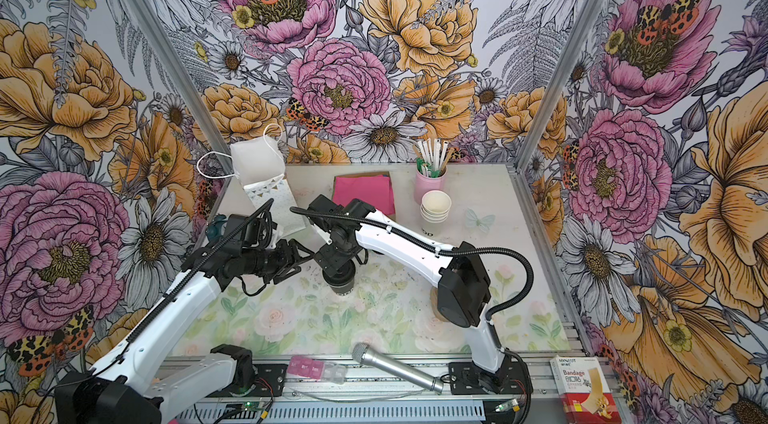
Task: Pack a coffee takeout order
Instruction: Close the lid on the coffee cup.
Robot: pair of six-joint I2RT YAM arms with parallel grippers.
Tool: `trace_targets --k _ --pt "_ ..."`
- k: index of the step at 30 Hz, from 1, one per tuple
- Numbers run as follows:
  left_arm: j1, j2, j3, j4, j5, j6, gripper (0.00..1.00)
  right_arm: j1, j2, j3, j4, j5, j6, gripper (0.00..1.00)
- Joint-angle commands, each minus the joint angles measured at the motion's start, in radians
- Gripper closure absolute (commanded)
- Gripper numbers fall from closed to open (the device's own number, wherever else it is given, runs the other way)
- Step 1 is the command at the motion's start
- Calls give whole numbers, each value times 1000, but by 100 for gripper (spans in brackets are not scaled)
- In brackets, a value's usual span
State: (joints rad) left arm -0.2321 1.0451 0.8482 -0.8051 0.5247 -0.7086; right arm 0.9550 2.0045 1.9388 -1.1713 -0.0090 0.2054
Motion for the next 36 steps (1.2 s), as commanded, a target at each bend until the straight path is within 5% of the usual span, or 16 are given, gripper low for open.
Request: trace_targets --k 1,22,36 --pt "-19 7 26 63 13 -17 33 -18 -74 39 3 -6 37 7" --pt "-83 28 -88 204 28 -94 40 -130 -242 -338 220 -63 263 17" --pt "-122 32 -128 225 15 -121 44 -128 -286 -410 281 -96 299 19"
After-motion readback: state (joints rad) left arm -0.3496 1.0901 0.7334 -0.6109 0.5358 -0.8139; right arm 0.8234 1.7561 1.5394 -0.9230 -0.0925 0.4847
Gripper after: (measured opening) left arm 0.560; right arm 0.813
